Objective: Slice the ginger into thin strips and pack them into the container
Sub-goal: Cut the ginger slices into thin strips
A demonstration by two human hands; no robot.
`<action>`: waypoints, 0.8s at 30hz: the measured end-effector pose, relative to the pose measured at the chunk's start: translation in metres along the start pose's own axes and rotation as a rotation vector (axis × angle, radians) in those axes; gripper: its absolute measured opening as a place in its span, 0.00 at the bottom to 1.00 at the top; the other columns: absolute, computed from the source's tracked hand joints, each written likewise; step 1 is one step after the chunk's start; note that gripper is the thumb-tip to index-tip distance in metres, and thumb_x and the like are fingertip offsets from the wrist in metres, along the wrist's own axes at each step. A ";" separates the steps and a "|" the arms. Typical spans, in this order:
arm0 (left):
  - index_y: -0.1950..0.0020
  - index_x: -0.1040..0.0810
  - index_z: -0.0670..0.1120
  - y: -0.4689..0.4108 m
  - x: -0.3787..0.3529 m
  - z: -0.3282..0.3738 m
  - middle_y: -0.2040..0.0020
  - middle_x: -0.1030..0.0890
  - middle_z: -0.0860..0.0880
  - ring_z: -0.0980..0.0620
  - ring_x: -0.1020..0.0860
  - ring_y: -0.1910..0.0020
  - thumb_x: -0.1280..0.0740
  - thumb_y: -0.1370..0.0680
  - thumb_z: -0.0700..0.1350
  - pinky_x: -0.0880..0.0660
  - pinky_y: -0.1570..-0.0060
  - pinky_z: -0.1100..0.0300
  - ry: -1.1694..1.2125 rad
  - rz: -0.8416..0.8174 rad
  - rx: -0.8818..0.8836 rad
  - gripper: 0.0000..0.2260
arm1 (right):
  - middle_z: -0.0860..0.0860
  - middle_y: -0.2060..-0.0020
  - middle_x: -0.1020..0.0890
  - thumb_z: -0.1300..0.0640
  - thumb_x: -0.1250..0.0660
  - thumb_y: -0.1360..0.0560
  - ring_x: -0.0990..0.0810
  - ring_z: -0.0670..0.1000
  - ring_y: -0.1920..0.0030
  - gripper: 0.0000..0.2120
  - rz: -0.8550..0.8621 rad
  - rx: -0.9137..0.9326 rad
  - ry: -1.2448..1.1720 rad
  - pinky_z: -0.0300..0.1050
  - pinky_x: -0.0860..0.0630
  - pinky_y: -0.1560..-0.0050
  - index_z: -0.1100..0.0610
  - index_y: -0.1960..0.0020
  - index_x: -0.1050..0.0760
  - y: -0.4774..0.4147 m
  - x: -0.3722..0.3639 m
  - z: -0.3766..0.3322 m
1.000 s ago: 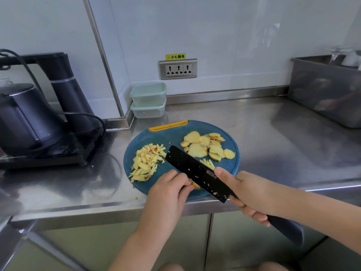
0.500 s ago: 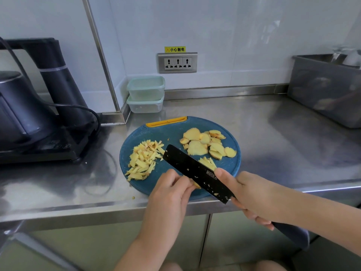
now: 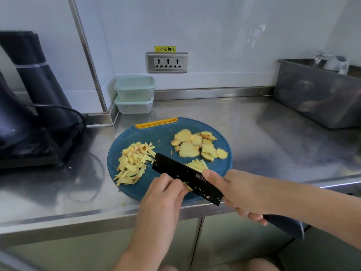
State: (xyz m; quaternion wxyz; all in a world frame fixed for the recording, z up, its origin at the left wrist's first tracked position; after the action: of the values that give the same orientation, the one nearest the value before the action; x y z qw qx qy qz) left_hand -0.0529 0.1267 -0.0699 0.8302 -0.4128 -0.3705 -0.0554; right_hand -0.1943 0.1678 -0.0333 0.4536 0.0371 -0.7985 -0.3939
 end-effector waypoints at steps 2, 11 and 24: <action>0.61 0.23 0.48 -0.001 -0.001 -0.002 0.61 0.28 0.56 0.58 0.27 0.63 0.30 0.28 0.45 0.27 0.66 0.63 0.044 -0.018 0.039 0.03 | 0.57 0.73 0.33 0.31 0.60 0.24 0.33 0.53 0.77 0.34 0.040 0.019 0.024 0.43 0.30 0.72 0.61 0.63 0.37 -0.001 0.003 -0.003; 0.66 0.29 0.49 -0.006 0.003 -0.004 0.66 0.31 0.56 0.56 0.29 0.69 0.25 0.30 0.44 0.28 0.73 0.57 0.099 0.005 0.125 0.13 | 0.65 0.56 0.18 0.46 0.58 0.16 0.19 0.61 0.62 0.10 0.198 0.071 0.045 0.50 0.19 0.59 0.47 0.49 0.40 -0.005 0.000 0.003; 0.59 0.27 0.54 -0.004 0.005 0.004 0.67 0.34 0.61 0.63 0.29 0.62 0.26 0.30 0.48 0.35 0.68 0.70 0.085 -0.035 0.131 0.09 | 0.55 0.69 0.31 0.38 0.62 0.20 0.33 0.50 0.78 0.30 0.033 0.013 0.171 0.35 0.33 0.79 0.52 0.30 0.34 0.005 0.004 0.031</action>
State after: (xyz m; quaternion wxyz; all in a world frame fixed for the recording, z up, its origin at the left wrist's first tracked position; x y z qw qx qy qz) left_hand -0.0529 0.1276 -0.0625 0.8694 -0.3481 -0.3448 -0.0632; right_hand -0.2188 0.1879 -0.0359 0.5262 0.0603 -0.7601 -0.3764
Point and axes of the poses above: each hand's wrist, its own y-axis away from the middle knuckle, its own x-axis out of the back of the hand, z = x × y, the point moved 5 cm from there along -y, towards the middle knuckle
